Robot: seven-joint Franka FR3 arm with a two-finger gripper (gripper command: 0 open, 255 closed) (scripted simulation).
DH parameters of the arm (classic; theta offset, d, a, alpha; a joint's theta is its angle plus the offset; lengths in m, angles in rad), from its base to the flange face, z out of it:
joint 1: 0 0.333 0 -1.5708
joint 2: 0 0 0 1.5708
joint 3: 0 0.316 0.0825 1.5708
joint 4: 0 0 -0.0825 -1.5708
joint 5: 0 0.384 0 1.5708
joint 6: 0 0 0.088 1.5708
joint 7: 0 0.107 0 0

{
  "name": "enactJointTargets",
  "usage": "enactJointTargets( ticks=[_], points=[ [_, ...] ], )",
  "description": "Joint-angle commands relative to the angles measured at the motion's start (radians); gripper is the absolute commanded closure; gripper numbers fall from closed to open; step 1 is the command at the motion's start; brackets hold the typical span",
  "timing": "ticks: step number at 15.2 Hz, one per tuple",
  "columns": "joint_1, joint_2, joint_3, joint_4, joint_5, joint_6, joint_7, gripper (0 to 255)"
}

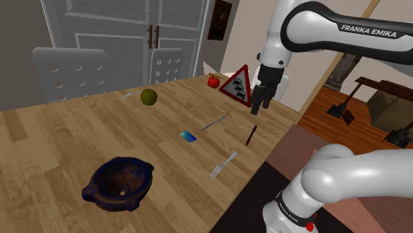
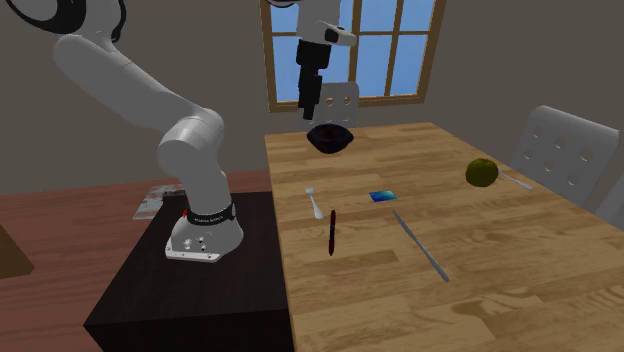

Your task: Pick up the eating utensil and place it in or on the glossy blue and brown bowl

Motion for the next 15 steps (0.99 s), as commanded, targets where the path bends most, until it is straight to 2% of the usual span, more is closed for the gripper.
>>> enactJointTargets(
  ticks=[1, 9, 15],
  points=[
    [0.000, 0.000, 0.000, 0.000, 0.000, 0.000, 0.000, 0],
    [-0.125, -0.125, 0.213, -0.322, 0.151, 0.305, 0.548, 0],
    [-0.202, -0.080, 0.440, -0.477, 0.295, 0.575, 0.975, 0]
  ],
)
